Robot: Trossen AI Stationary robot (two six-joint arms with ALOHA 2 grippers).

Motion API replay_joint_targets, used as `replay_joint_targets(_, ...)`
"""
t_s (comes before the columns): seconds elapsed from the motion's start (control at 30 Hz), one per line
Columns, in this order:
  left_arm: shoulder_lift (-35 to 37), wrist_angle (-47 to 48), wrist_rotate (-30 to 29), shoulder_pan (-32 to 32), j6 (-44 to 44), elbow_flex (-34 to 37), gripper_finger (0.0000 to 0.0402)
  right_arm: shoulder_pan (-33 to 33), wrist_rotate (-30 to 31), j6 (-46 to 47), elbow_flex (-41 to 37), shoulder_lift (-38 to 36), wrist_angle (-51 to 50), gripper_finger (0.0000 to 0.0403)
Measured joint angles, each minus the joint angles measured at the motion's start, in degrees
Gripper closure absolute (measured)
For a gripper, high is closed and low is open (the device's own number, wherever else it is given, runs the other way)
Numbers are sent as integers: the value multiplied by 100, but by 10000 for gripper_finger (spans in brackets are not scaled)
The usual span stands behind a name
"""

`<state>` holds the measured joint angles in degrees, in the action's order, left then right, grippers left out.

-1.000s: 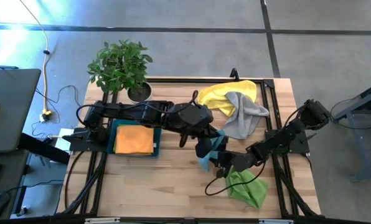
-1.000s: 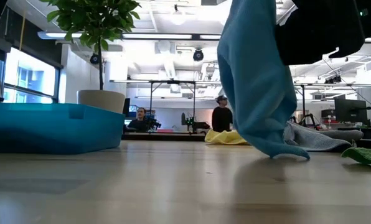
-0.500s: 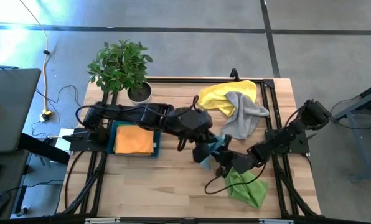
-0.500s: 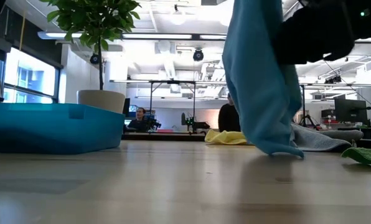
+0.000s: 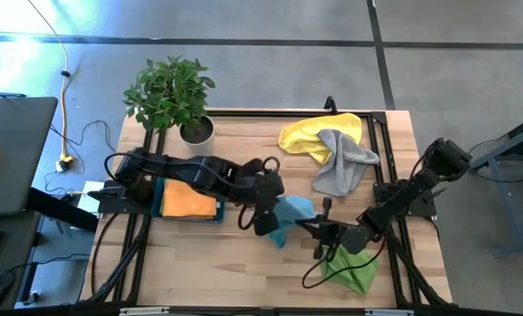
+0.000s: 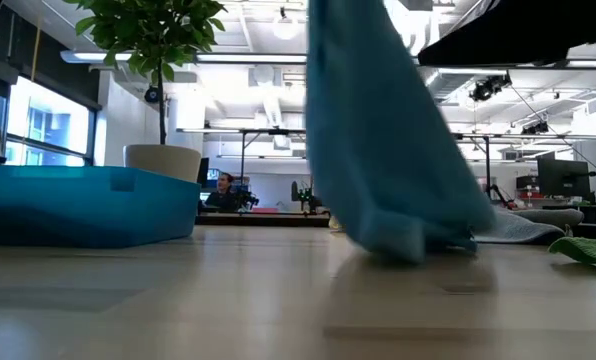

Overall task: Fold microfiber towels
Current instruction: Fold the blue microfiber towel on the table

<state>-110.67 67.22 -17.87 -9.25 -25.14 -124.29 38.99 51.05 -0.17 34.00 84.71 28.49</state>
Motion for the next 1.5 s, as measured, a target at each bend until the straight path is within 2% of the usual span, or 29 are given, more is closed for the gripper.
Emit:
replay_joint_targets(0.23,-15,452,-699,-202,-547,710,402,-279,-1804,788,0,0,-252,398)
replay_joint_targets(0.4,-22,457,-1087,-245,-896,1400,401,-635,-2362,1046,0,102,-526,398)
replay_joint_targets(0.5,-22,456,-1316,-244,-1069,1754,402,-838,-2847,908,2,338,-148,395)
replay_joint_targets(0.6,-20,406,-1477,-196,-1174,2006,402,-1022,-3346,875,2,687,331,371)
replay_joint_targets(0.8,-17,389,-2236,-158,-1226,2085,402,-1444,-3463,873,2,1380,1095,298)
replay_joint_targets(1.03,-2,594,-3056,-173,-1226,2086,402,-1937,-4482,1043,2,1876,1249,289)
replay_joint_targets(1.13,-2,673,-3083,-173,-1239,2087,402,-2078,-4455,996,2,1943,1166,298)
replay_joint_targets(1.2,-2,673,-2814,-169,-1234,2085,402,-2194,-4155,779,2,1930,1000,303)
replay_joint_targets(1.33,-2,693,-2208,-259,-1208,2085,402,-2408,-2942,22,2,1834,815,311)
replay_joint_targets(1.4,-2,694,-2130,-337,-1133,2085,402,-2524,-2321,-451,2,1829,837,313)
replay_joint_targets(1.5,-2,700,-2178,-419,-1131,2087,402,-2689,-1961,-863,2,1829,1096,313)
